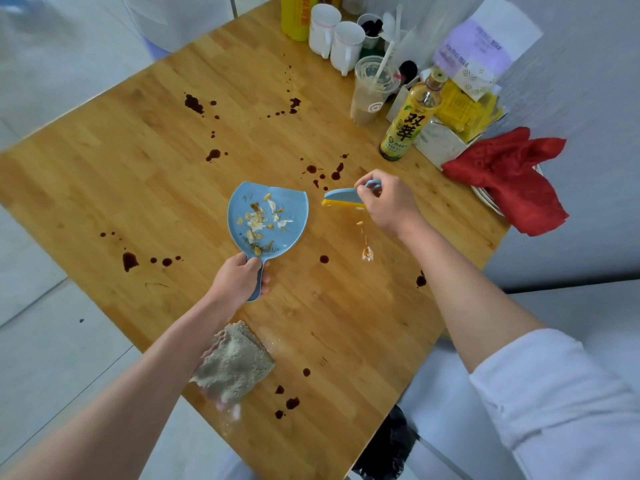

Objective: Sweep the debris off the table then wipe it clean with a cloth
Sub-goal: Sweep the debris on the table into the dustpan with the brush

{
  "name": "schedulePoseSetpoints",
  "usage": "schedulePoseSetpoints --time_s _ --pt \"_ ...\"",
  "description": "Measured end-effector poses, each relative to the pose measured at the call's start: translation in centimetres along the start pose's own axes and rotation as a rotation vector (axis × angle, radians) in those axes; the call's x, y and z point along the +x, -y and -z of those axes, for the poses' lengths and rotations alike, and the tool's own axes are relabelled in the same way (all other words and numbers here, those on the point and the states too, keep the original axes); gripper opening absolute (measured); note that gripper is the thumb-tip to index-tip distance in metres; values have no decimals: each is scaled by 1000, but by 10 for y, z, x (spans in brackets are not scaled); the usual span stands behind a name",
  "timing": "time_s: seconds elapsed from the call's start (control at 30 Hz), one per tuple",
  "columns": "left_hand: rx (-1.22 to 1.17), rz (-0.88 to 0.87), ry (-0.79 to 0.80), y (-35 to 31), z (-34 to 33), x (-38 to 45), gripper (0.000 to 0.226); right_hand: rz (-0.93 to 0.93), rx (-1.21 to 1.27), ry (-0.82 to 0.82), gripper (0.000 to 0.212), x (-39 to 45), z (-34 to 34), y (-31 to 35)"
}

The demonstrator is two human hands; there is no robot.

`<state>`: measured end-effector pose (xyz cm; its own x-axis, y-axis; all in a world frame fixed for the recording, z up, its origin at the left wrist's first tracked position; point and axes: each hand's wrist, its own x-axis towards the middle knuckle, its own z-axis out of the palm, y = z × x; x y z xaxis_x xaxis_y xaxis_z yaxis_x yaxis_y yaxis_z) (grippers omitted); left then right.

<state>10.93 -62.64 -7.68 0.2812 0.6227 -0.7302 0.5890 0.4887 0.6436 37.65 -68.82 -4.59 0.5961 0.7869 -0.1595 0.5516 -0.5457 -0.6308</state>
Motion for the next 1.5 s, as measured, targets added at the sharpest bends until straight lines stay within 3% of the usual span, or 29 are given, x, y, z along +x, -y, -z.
schedulePoseSetpoints --time_s 0.2,0.47,0.8,0.87,0.97,1.13,1.5 --pt "-5 -1 -21 4 13 0 25 -14 -31 92 13 2 -8 -5" --pt "-2 7 31 6 -2 -10 24 -167 29 144 13 -42 19 -40" --pt "14 -12 43 21 -26 -39 24 -139 16 288 18 -105 25 -48" --pt "19 -11 42 26 -28 -44 25 -133 59 248 18 -113 32 -49" --pt "23 -8 48 37 -33 -57 25 -137 170 53 17 -118 55 -55" --pt "25 10 58 56 -39 -77 26 -164 140 -153 15 -103 73 -75" --pt "38 24 57 94 -40 -110 25 -83 -11 29 21 -128 9 -64"
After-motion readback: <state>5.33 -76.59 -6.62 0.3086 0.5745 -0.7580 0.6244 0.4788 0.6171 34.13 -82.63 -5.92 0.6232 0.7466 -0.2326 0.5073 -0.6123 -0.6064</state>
